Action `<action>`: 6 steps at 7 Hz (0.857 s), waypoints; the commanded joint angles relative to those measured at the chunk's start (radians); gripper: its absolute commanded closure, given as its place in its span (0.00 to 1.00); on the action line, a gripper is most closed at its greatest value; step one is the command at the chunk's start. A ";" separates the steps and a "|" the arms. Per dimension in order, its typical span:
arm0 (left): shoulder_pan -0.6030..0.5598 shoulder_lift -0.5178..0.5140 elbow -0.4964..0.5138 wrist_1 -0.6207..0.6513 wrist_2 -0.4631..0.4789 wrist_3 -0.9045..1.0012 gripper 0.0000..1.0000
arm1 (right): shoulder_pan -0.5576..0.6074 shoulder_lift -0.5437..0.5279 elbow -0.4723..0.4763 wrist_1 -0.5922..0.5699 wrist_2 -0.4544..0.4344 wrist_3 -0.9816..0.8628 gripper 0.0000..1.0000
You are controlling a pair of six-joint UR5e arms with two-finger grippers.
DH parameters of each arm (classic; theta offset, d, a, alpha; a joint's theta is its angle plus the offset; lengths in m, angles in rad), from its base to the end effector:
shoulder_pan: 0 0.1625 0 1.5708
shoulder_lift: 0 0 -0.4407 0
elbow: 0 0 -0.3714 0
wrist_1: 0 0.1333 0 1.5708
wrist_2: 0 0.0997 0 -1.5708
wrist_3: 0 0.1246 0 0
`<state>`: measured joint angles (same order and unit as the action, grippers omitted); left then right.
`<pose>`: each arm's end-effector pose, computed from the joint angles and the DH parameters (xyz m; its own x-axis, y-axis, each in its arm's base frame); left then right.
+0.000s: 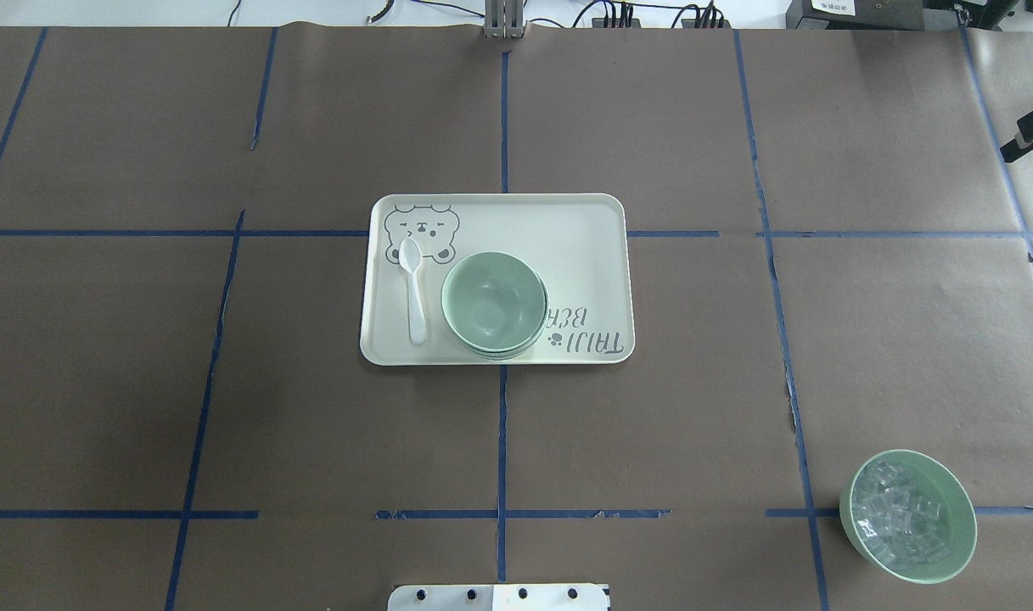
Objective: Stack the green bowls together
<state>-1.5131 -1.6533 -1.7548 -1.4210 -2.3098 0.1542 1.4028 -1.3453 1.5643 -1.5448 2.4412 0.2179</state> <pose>-0.0202 -0.5064 0.5837 0.7159 0.2718 -0.6431 -0.1692 0.9612 0.2178 -0.0590 -0.5755 0.5651 0.6252 -0.0770 0.7766 0.0277 0.9967 0.0765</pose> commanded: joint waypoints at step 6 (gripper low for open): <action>-0.006 0.023 -0.009 0.005 -0.040 0.004 0.00 | 0.028 -0.006 -0.010 -0.001 0.001 -0.043 0.00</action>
<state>-1.5151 -1.6268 -1.7651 -1.4200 -2.3464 0.1545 1.4164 -1.3466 1.5564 -1.5450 2.4368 0.2023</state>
